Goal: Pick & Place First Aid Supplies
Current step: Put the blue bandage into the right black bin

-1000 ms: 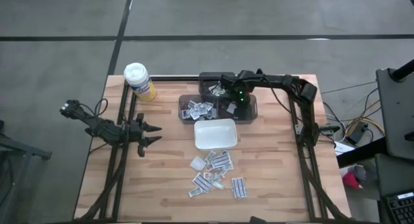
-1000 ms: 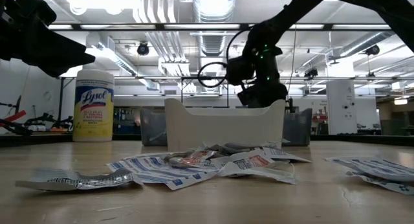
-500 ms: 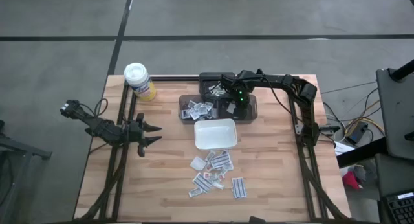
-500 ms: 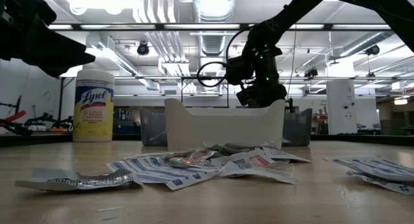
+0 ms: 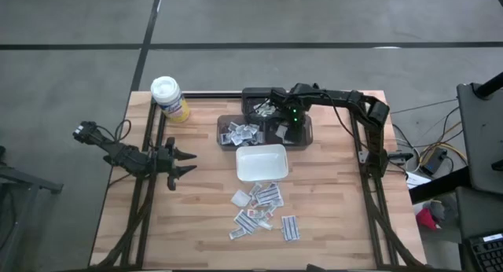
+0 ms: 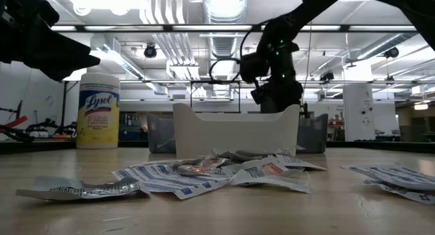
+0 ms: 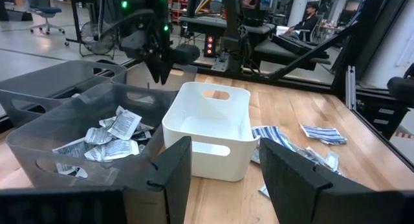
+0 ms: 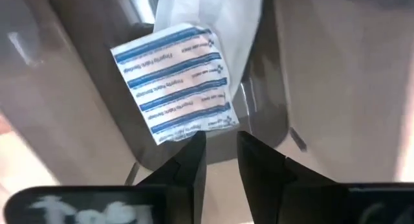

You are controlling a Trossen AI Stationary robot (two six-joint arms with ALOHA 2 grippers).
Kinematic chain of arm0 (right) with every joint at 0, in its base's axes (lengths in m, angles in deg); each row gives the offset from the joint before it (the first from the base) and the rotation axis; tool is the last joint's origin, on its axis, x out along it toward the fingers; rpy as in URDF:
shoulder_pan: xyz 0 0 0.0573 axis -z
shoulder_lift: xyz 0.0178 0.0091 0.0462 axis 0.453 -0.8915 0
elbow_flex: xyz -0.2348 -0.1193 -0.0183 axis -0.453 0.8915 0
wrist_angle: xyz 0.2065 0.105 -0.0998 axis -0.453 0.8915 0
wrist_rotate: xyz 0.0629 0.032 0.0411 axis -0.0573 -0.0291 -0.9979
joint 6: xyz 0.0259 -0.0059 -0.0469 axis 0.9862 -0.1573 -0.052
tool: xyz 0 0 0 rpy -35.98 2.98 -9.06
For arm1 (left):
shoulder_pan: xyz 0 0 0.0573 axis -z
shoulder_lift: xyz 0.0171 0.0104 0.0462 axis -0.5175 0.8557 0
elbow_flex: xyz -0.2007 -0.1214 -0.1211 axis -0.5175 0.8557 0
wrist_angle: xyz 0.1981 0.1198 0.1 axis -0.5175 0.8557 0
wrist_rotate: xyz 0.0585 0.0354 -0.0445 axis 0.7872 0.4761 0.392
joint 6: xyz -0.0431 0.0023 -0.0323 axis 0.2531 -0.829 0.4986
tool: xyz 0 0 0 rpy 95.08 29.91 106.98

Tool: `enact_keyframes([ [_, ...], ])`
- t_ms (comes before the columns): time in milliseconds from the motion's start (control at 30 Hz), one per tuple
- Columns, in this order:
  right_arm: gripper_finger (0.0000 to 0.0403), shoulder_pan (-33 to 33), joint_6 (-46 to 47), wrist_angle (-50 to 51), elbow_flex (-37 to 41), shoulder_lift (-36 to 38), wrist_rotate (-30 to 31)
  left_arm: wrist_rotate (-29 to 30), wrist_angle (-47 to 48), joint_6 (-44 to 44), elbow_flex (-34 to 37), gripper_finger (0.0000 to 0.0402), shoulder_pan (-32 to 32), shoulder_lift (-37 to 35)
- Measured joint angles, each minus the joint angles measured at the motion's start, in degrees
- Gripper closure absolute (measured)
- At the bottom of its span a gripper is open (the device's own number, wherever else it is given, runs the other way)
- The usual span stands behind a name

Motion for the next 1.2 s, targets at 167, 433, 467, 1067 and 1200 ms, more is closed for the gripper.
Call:
enact_keyframes([
  [167,0.0329,-0.20,2.38,-0.12,0.00,5.12,0.13,0.00,0.01,0.18,0.00,0.0225,0.04,0.00],
  [433,0.0349,-1.30,8.78,0.08,0.07,15.36,-0.17,-0.01,0.01,0.16,0.00,0.0225,0.04,0.00],
  [467,0.0351,-1.69,9.60,0.08,0.20,16.74,-0.31,-0.02,0.01,0.16,0.00,0.0225,0.04,0.00],
  [1067,0.0392,-19.26,22.69,0.95,1.64,30.47,-12.31,-0.04,-0.03,1.56,-0.02,0.0225,0.04,-0.02],
  [1200,0.0394,-25.72,27.35,0.87,1.64,30.88,-13.20,-0.04,-0.29,1.62,0.00,0.0225,0.04,-0.02],
])
